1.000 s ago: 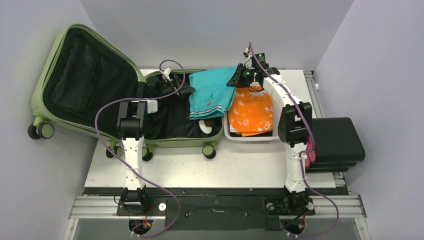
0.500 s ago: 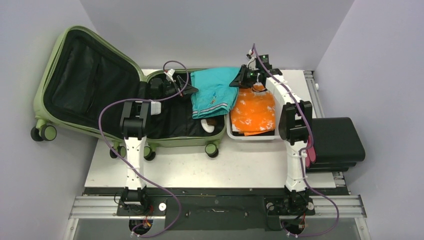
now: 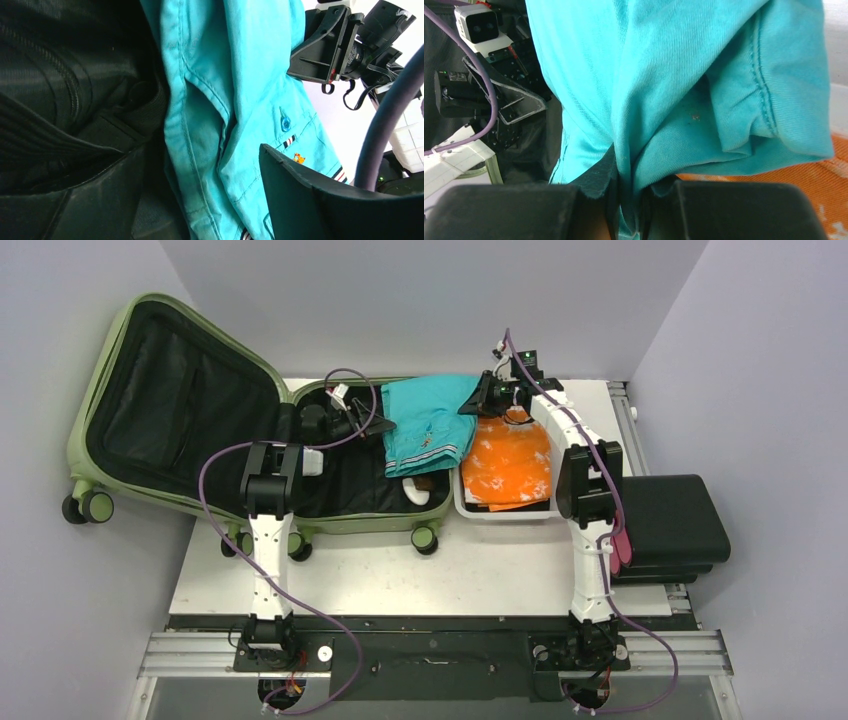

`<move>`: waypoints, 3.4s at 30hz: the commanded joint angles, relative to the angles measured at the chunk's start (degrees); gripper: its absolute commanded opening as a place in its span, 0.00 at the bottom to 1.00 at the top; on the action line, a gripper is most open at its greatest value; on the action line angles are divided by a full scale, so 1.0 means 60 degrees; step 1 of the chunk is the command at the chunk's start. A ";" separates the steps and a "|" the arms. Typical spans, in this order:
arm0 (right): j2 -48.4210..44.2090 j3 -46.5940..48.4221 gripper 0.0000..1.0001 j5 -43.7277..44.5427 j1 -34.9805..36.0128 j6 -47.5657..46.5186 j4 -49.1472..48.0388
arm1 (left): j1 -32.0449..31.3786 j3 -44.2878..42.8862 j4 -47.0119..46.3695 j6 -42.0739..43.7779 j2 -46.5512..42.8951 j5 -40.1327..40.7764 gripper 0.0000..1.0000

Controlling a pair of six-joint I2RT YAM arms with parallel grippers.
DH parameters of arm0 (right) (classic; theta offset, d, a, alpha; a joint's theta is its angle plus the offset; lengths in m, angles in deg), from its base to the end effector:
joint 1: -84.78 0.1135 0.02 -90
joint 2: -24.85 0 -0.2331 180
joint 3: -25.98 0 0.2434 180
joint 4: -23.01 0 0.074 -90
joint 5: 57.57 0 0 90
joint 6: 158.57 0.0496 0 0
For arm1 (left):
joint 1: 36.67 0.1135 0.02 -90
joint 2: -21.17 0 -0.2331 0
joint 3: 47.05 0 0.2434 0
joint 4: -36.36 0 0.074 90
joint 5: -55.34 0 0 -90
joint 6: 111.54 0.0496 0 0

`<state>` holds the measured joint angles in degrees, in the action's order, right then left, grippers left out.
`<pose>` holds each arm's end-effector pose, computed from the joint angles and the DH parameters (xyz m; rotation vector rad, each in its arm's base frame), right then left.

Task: Open, take out, and arrange the luggage
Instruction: Pick up the clothes from the luggage, then place the clothes in the bin.

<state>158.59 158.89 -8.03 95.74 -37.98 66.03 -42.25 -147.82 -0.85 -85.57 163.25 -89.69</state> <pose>0.4898 0.1276 0.2010 0.0374 2.4025 1.1766 0.4826 -0.0880 0.0888 -0.1119 1.9088 -1.6500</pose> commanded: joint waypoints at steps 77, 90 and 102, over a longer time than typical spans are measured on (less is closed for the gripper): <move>-0.0910 -0.2980 0.10 -0.2931 0.0217 0.3907 -0.5540 | -0.0881 -0.0848 0.0121 -0.2253 -0.2191 0.0281 0.00; -0.2050 -0.1742 0.00 -0.2878 0.0165 0.2814 -0.4201 | -0.0929 -0.1531 0.1977 -0.1334 -0.3149 0.0282 0.00; -0.2899 -0.1883 0.00 -0.2791 0.0119 0.1983 -0.3328 | -0.1206 -0.1444 0.2379 -0.1162 -0.3606 0.0348 0.00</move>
<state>146.43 145.72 -21.87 95.09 -23.89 46.29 -47.65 -154.18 14.93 -93.39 146.44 -89.64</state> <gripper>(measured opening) 0.085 0.061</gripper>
